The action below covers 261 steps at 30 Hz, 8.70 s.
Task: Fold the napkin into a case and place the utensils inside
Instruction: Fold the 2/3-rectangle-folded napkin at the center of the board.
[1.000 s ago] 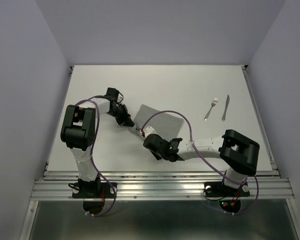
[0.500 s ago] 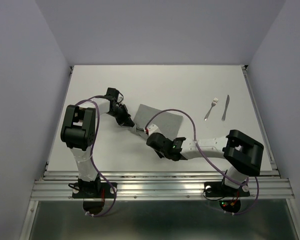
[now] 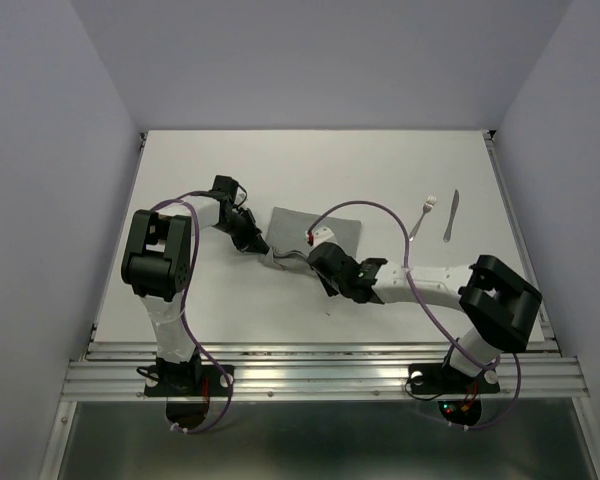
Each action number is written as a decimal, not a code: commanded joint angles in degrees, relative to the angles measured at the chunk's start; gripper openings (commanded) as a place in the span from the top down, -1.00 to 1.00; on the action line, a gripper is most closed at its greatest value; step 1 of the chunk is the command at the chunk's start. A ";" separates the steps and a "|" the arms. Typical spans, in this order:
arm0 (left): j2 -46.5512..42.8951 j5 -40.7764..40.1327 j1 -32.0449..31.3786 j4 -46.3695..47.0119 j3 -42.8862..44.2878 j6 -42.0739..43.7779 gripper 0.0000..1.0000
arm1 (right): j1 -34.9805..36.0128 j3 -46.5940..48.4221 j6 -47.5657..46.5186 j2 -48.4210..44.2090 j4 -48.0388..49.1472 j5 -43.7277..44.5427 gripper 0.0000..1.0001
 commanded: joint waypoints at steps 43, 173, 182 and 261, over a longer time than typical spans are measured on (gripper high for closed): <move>-7.49 -17.04 -0.76 -10.11 11.00 8.77 0.19 | -22.07 11.71 8.99 7.92 2.81 -39.60 0.99; -2.75 -13.36 -5.59 -8.00 11.26 -0.28 1.00 | -11.70 17.43 -3.93 7.93 -6.95 -5.42 -0.04; -2.66 -13.01 -5.59 -8.00 11.17 -0.20 1.00 | -11.70 17.07 -2.78 9.51 -6.86 -2.96 0.24; 7.27 -24.43 -8.05 -12.48 24.71 5.25 0.17 | -21.72 6.88 12.51 10.12 0.35 -18.69 0.80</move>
